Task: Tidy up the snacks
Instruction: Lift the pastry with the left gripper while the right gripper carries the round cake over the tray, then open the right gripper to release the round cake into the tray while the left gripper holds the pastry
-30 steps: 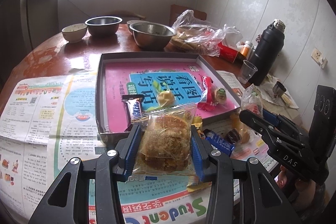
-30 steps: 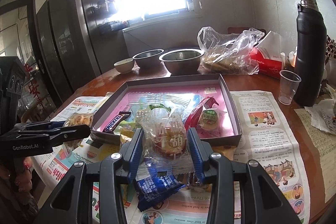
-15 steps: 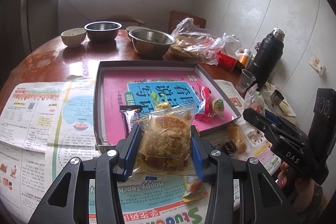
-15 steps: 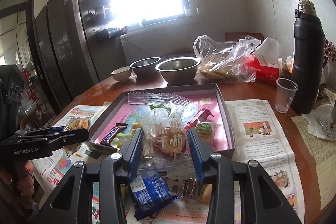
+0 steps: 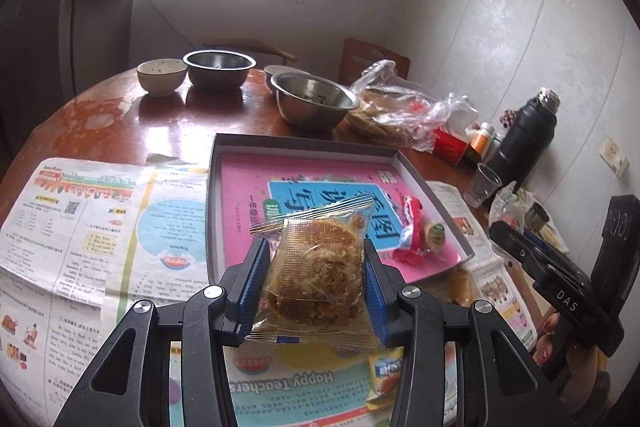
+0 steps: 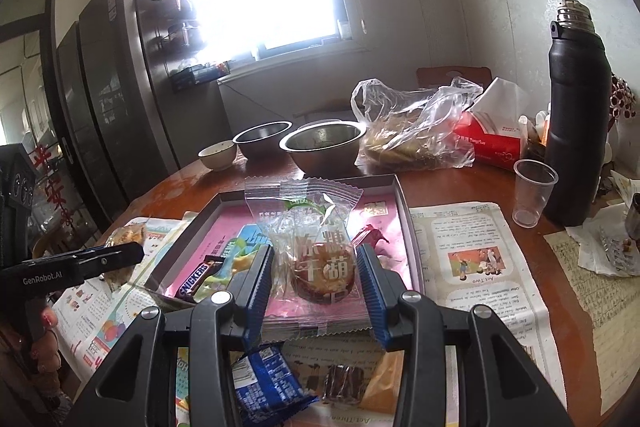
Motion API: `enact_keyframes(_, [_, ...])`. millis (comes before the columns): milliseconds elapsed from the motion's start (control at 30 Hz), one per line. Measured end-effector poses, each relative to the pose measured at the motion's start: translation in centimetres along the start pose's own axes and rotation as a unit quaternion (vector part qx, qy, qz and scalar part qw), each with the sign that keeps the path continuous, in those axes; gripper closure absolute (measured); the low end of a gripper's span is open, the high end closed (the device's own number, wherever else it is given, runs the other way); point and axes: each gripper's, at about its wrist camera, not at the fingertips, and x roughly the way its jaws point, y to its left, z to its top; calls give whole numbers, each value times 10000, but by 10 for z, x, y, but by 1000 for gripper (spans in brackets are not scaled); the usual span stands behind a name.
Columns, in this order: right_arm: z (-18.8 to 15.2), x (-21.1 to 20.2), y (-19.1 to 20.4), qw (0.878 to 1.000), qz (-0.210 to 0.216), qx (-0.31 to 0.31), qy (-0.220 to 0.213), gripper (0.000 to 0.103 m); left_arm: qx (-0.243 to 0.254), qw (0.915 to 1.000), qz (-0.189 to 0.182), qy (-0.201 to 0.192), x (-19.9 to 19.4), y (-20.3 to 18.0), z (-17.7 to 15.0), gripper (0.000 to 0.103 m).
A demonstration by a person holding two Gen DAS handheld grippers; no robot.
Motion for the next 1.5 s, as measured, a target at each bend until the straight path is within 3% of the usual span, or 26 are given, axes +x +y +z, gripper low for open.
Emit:
enact_keyframes(267, [4, 14, -10, 9999, -90, 126, 58, 60, 9, 9998, 176, 28, 21, 4, 3, 57])
enact_keyframes(833, [1, 50, -21, 9987, -176, 298, 381, 60, 252, 9985, 142, 465, 76, -8, -3, 56])
enact_keyframes(1500, [-1, 86, -1, 9971, 35, 174, 743, 60, 397, 9975, 107, 568, 92, -12, -11, 56])
